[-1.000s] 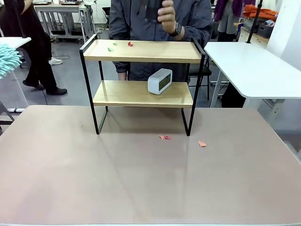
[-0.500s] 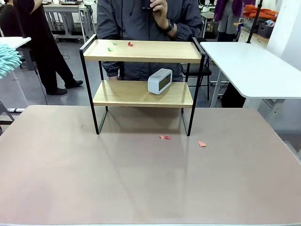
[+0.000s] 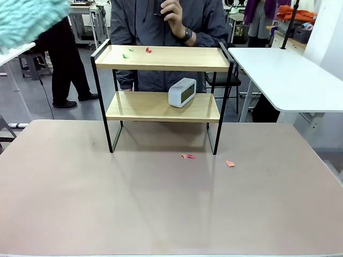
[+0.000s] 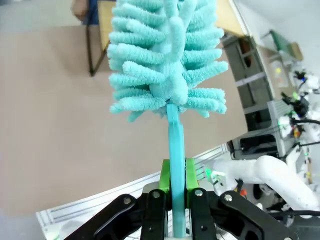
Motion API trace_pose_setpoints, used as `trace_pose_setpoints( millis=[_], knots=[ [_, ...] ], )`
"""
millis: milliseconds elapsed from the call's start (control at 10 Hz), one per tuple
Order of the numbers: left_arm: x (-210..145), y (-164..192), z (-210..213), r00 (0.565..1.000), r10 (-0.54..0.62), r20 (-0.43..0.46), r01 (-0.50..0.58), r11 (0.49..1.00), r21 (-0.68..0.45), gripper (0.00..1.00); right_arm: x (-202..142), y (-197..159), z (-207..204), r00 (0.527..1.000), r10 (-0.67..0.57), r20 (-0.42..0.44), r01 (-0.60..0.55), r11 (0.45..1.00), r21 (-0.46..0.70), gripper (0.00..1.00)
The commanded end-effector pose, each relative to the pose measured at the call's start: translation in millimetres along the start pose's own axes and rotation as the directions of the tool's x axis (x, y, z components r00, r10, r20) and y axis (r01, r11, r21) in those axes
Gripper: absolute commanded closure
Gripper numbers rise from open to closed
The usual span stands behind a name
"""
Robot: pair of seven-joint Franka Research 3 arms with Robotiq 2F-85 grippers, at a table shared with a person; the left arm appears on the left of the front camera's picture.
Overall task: Clean the shelf.
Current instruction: Clean the remaining tier of the Shelf with the Duster once objects are removed.
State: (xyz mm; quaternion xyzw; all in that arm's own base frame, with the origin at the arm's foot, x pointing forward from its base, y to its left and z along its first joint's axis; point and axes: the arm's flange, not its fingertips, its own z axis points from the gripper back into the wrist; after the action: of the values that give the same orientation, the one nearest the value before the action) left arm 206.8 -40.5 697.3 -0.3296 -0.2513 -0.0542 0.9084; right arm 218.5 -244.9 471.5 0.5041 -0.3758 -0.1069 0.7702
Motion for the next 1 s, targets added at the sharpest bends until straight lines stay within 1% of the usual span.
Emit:
trace_pose_setpoints(
  millis=[0, 100, 200, 300, 400, 500, 600, 700, 800, 900],
  knots=[
    [-2, 42, 22, 0.999, 0.029, 0.021, -0.029, 1.0, 0.004, 0.88, 3, 1, -1, 0.999, 0.027, 0.022, -0.027, 0.999, 0.021, 0.0],
    [-2, 42, 22, 0.999, 0.029, 0.021, -0.029, 1.0, 0.004, 0.88, 3, 1, -1, 0.999, 0.027, 0.022, -0.027, 0.999, 0.021, 0.0],
    [2, -5, -6, 1.0, -0.002, -0.007, 0.002, 1.0, 0.002, 0.88, 3, 1, -1, 0.999, 0.027, 0.022, -0.027, 0.999, 0.021, 0.0],
    [-8, 6, 1, 0.991, 0.121, 0.063, -0.123, 0.992, 0.018, 0.88, 3, 1, -1, 0.999, 0.027, 0.022, -0.027, 0.999, 0.021, 0.0],
    [-3, -6, 1, 0.977, 0.168, 0.133, -0.183, 0.978, 0.103, 0.88, 3, 1, -1, 0.999, 0.027, 0.022, -0.027, 0.999, 0.021, 0.0],
    [15, -27, -13, 0.972, 0.165, 0.166, -0.19, 0.971, 0.148, 0.88, 3, 1, -1, 0.999, 0.027, 0.022, -0.027, 0.999, 0.021, 0.0],
    [36, -44, -32, 0.972, 0.16, 0.172, -0.19, 0.965, 0.18, 0.88, 3, 1, -1, 0.999, 0.027, 0.022, -0.027, 0.999, 0.021, 0.0],
    [52, -59, -56, 0.984, 0.135, 0.119, -0.155, 0.973, 0.174, 0.88, 3, 1, -1, 0.999, 0.027, 0.022, -0.027, 0.999, 0.021, 0.0],
    [62, -69, -73, 0.989, 0.092, 0.115, -0.113, 0.975, 0.19, 0.88, 3, 1, -1, 0.999, 0.027, 0.022, -0.027, 0.999, 0.021, 0.0],
    [72, -75, -91, 0.998, 0.054, 0.044, -0.061, 0.981, 0.186, 0.88, 3, 1, -1, 0.999, 0.027, 0.022, -0.027, 0.999, 0.021, 0.0]
  ],
)
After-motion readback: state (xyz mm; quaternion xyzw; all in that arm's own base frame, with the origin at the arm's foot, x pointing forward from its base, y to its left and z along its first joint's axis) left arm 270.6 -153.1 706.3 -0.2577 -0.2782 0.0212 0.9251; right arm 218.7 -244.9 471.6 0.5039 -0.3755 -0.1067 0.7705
